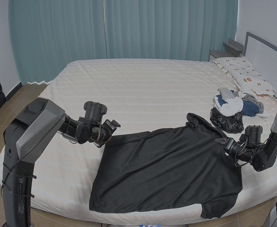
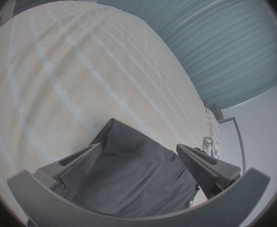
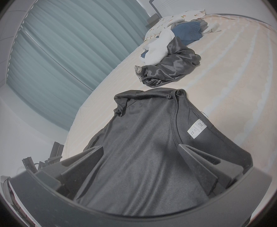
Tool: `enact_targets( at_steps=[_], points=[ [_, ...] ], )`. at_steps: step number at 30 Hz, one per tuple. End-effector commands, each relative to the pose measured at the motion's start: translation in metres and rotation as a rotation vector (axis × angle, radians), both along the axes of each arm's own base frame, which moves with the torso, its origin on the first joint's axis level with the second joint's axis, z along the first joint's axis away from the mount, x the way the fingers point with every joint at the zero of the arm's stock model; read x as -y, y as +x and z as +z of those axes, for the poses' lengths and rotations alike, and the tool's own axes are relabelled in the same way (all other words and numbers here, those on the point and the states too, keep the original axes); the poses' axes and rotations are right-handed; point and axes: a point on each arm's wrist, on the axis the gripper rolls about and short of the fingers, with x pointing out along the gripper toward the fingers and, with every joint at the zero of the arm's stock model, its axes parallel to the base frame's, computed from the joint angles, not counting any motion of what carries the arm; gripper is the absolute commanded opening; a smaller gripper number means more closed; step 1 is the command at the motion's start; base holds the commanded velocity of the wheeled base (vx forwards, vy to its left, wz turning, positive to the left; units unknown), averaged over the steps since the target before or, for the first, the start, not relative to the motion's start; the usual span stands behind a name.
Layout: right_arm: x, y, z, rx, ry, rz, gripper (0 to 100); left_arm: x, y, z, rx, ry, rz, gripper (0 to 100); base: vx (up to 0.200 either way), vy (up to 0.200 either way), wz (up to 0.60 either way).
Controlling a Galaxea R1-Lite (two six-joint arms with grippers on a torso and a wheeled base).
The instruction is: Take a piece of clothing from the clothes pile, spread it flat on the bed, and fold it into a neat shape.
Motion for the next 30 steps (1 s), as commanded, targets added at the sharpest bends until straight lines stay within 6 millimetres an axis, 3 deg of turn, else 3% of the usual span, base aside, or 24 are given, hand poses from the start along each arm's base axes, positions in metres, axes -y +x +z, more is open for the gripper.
enact_targets(
  at_steps=[1, 17, 18, 30],
  points=[
    [-0.003, 0.001, -0.005, -0.013, -0.003, 0.007, 100, 0.009, 0.013, -0.026, -0.014, 0.011, -0.005, 100, 0.0, 0.0, 0.0],
    [-0.002, 0.002, -0.004, -0.007, -0.005, 0.004, 100, 0.019, 0.025, -0.039, 0.004, 0.006, -0.014, 100, 0.0, 0.0, 0.0],
    [-0.002, 0.002, -0.004, -0.005, -0.005, 0.004, 100, 0.019, 0.026, -0.038, 0.0, 0.007, -0.012, 0, 0.0, 0.0, 0.0],
    [-0.002, 0.003, -0.003, -0.003, -0.003, -0.001, 100, 0.007, 0.043, -0.023, 0.066, 0.046, 0.095, 0, 0.0, 0.0, 0.0]
  ],
)
